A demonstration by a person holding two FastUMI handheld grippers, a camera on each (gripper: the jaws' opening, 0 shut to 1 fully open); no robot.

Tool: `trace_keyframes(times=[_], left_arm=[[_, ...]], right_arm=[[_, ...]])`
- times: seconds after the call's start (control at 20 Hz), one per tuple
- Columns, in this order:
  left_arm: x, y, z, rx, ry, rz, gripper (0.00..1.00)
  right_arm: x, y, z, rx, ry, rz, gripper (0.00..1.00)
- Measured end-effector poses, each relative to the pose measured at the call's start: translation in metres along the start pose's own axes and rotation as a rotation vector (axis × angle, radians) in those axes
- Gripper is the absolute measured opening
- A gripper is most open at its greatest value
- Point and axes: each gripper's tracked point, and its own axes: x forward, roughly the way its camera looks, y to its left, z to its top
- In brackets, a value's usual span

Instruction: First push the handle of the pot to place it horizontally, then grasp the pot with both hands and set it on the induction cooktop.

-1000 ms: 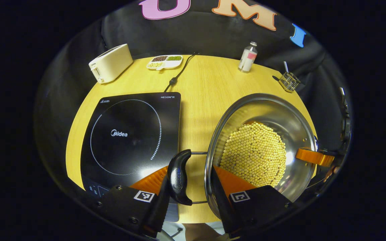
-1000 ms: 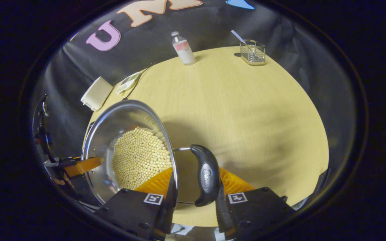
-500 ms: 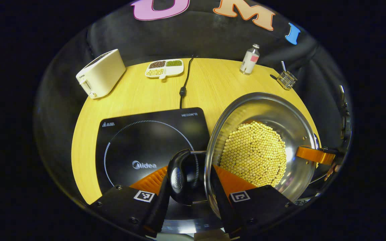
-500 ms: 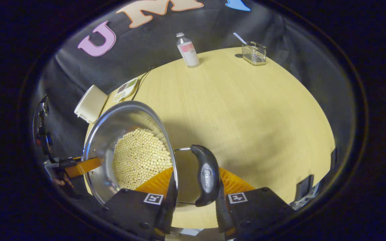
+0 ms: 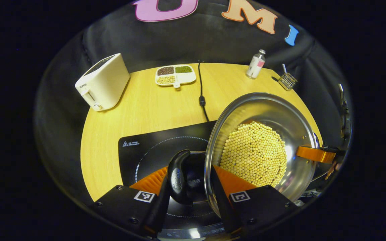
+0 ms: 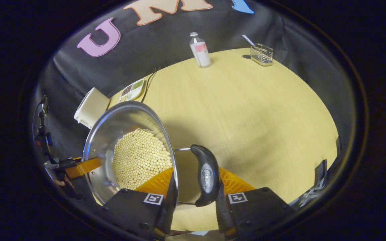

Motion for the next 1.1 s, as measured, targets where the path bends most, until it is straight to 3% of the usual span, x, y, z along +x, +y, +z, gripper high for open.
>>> trace_keyframes(times=[0.55,0.65,1.05,1.1], left_arm=[[-0.011,0.084,-0.009,-0.057,0.0,0.043,0.68],[-0.014,0.096,-0.013,-0.067,0.006,0.05,0.68],[-0.018,0.126,-0.018,-0.083,0.014,0.067,0.67],[-0.019,0.129,-0.018,-0.082,0.014,0.067,0.68]], right_arm=[[0.023,0.085,-0.006,-0.06,0.028,0.034,0.5],[0.026,0.096,-0.009,-0.07,0.038,0.04,0.55],[0.036,0.124,-0.014,-0.089,0.049,0.056,0.55],[0.036,0.127,-0.015,-0.089,0.049,0.056,0.5]])
